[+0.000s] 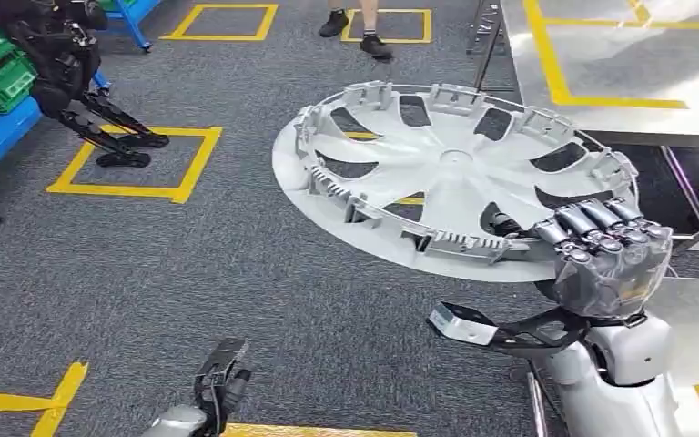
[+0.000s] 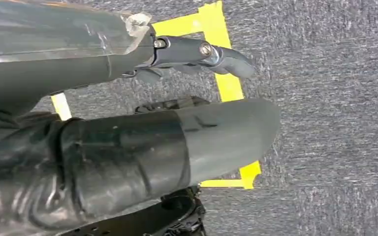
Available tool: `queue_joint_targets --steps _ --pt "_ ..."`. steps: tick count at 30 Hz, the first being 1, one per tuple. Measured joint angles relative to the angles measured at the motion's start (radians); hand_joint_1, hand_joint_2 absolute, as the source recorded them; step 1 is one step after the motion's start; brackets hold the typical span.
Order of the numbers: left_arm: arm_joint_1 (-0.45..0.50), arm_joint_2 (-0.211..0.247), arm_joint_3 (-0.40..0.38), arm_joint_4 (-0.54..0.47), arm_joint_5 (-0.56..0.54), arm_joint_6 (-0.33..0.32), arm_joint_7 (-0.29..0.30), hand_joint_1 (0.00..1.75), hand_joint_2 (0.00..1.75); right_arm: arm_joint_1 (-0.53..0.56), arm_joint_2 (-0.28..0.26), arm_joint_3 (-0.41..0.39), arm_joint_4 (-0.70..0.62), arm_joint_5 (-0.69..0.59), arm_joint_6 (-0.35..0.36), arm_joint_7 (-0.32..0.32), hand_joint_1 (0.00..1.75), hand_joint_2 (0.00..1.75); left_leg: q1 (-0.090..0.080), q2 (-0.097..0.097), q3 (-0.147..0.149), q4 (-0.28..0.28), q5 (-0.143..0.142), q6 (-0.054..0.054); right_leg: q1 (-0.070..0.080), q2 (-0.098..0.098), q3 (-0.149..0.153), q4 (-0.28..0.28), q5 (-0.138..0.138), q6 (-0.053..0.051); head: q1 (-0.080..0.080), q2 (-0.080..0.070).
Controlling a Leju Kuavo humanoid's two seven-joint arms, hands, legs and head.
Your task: Take the parts from the cabinet and place them on the table.
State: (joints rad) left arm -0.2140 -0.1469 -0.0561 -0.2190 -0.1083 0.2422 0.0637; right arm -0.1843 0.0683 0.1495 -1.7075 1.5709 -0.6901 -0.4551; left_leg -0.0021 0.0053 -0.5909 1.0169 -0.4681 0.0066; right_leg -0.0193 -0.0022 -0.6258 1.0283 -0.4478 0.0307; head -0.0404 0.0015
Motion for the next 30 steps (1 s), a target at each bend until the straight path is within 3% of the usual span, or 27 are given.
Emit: queue_joint_targets --steps 2,4,5,6,8,9,10,11,13,14,15,16,17,20,22,23,25,26,27,28,30 --pt "0.0 0.0 0.0 0.0 0.0 0.0 -0.002 0.0 0.0 0.0 0.001 0.0 0.0 0.0 0.0 -0.001 1.75 1.75 -0.001 0.0 -0.002 0.003 0.0 0.005 -0.001 0.0 0.0 -0.001 0.003 0.006 0.001 0.0" --pt "-0.001 0.0 0.0 0.0 0.0 0.0 -0.003 0.0 0.0 0.0 0.006 -0.001 -0.003 0.0 0.0 -0.007 1.75 1.75 -0.003 0.001 0.003 -0.015 0.013 0.017 0.0 0.001 0.006 -0.011 0.01 0.018 0.0 0.0" --pt "-0.001 -0.002 0.0 0.0 0.0 0.0 -0.005 0.0 0.0 0.003 0.006 -0.002 -0.005 0.0 0.0 -0.009 1.75 1.75 0.006 0.008 0.012 -0.034 0.024 0.019 -0.002 0.001 -0.006 -0.002 -0.005 0.018 0.002 0.0" --pt "-0.002 -0.003 0.0 0.0 0.0 0.0 -0.005 0.0 0.0 0.001 0.006 -0.003 -0.007 -0.001 0.0 -0.011 1.75 1.75 0.007 0.009 0.014 -0.041 0.029 0.025 0.0 0.001 -0.02 0.034 -0.037 0.021 0.002 0.0" --pt "-0.002 -0.003 0.0 0.0 0.0 0.0 -0.006 0.0 0.0 0.002 0.006 -0.005 -0.007 -0.001 0.0 -0.018 1.75 1.75 0.007 0.009 0.011 -0.04 0.03 0.028 -0.003 0.001 -0.079 0.178 -0.108 0.027 0.002 0.0" --pt "-0.001 -0.003 0.0 0.0 0.0 0.0 -0.007 0.0 0.0 0.005 0.006 -0.007 -0.007 -0.001 0.0 -0.018 1.75 1.75 0.007 0.01 0.01 -0.04 0.03 0.028 -0.004 0.001 -0.109 0.246 -0.136 0.031 0.002 0.0" --pt "-0.001 -0.003 0.0 0.0 0.0 -0.001 -0.007 0.0 0.0 0.009 0.006 -0.01 -0.007 -0.001 0.0 -0.018 1.75 1.75 0.007 0.01 0.007 -0.038 0.031 0.028 -0.005 0.001 -0.125 0.283 -0.144 0.035 0.002 0.0" --pt "0.0 -0.003 0.0 0.0 0.0 -0.001 -0.007 0.0 0.0 0.012 0.006 -0.011 -0.007 -0.001 0.0 -0.018 1.75 1.75 0.008 0.01 0.006 -0.035 0.03 0.027 -0.008 0.001 -0.113 0.267 -0.125 0.038 0.003 0.0" --pt "0.0 -0.003 0.0 0.0 0.0 -0.001 -0.008 0.0 0.0 0.011 0.006 -0.012 -0.007 0.0 0.0 -0.018 1.75 1.75 0.012 0.01 0.003 -0.026 0.026 0.019 -0.015 -0.001 -0.046 0.148 -0.062 0.043 0.002 0.0" --pt "0.0 -0.004 0.0 0.0 0.0 -0.001 -0.008 0.0 0.0 0.011 0.006 -0.012 -0.007 0.0 0.0 -0.018 1.75 1.75 0.017 0.01 0.002 -0.014 0.02 0.009 -0.022 -0.006 0.021 0.031 -0.021 0.051 0.003 0.0" --pt "-0.001 -0.002 0.001 0.0 0.0 -0.001 -0.008 0.0 0.0 0.011 0.006 -0.012 -0.007 0.0 0.0 -0.018 1.75 1.75 0.016 0.009 -0.001 -0.008 0.017 0.001 -0.018 -0.004 0.033 0.012 -0.051 0.054 0.002 0.0" --pt "-0.002 -0.001 0.001 0.0 0.0 -0.001 -0.008 0.0 0.0 0.011 0.009 -0.012 -0.01 -0.001 0.0 -0.018 1.75 1.75 0.009 0.008 -0.01 0.008 0.014 -0.008 -0.014 0.003 0.04 0.007 -0.041 0.035 0.005 0.0" --pt "-0.001 -0.001 0.001 0.0 0.0 -0.001 -0.008 0.0 0.0 0.013 0.009 -0.013 -0.01 -0.001 0.0 -0.018 1.75 1.75 0.009 0.008 -0.011 0.003 0.018 -0.01 -0.013 0.003 0.035 0.014 -0.043 0.021 0.002 0.0" --pt "0.001 -0.002 0.001 0.0 0.0 0.0 -0.008 0.0 0.0 0.013 0.01 -0.015 -0.01 0.0 0.0 -0.018 1.75 1.75 0.016 0.009 -0.013 0.003 0.02 -0.021 -0.008 0.008 0.028 0.018 -0.035 0.003 0.0 0.0" --pt "0.001 -0.002 0.001 0.0 0.0 0.0 -0.008 0.0 0.0 0.012 0.015 -0.015 -0.011 0.0 0.0 -0.018 1.75 1.75 0.017 0.007 -0.036 0.065 -0.038 -0.025 -0.008 0.008 0.026 0.016 -0.031 -0.013 -0.001 0.0" --pt "0.001 -0.002 0.001 0.0 0.0 0.0 -0.008 0.0 0.0 0.012 0.017 -0.015 -0.011 0.0 0.0 -0.018 1.75 1.75 0.017 0.006 -0.073 0.158 -0.089 -0.025 -0.005 0.008 0.023 0.016 -0.029 -0.016 -0.002 0.0" --pt "0.003 -0.001 0.001 0.0 0.0 0.0 -0.008 0.0 0.0 0.013 0.018 -0.015 -0.011 0.0 0.0 -0.018 1.75 1.75 0.016 0.004 -0.14 0.316 -0.155 -0.02 0.004 0.008 0.015 0.016 -0.025 -0.022 -0.002 0.0" --pt "0.005 -0.001 0.001 0.0 0.0 0.0 -0.008 0.0 0.0 0.013 0.019 -0.016 -0.011 0.0 0.0 -0.018 1.75 1.75 0.013 0.003 -0.147 0.337 -0.155 -0.015 0.007 0.009 0.013 0.016 -0.024 -0.025 -0.003 0.0" --pt "0.006 -0.001 0.001 0.0 0.0 0.0 -0.008 0.0 0.0 0.014 0.019 -0.016 -0.011 0.0 0.0 -0.019 1.75 1.75 0.009 0.001 -0.129 0.313 -0.133 -0.007 0.009 0.011 0.011 0.016 -0.023 -0.026 -0.002 0.0" --pt "0.006 -0.001 0.001 0.0 0.0 0.0 -0.008 0.0 0.0 0.014 0.019 -0.016 -0.011 0.0 0.0 -0.02 1.75 1.75 0.003 0.0 -0.093 0.245 -0.093 0.001 0.01 0.012 0.012 0.016 -0.022 -0.026 -0.002 0.0" --pt "0.004 0.0 0.001 0.0 -0.002 0.001 -0.008 0.0 0.0 0.013 0.02 -0.016 -0.012 0.0 0.0 -0.025 1.75 1.75 -0.011 -0.007 0.005 0.058 -0.009 0.02 0.01 0.014 0.014 0.016 -0.021 -0.026 -0.003 0.0"
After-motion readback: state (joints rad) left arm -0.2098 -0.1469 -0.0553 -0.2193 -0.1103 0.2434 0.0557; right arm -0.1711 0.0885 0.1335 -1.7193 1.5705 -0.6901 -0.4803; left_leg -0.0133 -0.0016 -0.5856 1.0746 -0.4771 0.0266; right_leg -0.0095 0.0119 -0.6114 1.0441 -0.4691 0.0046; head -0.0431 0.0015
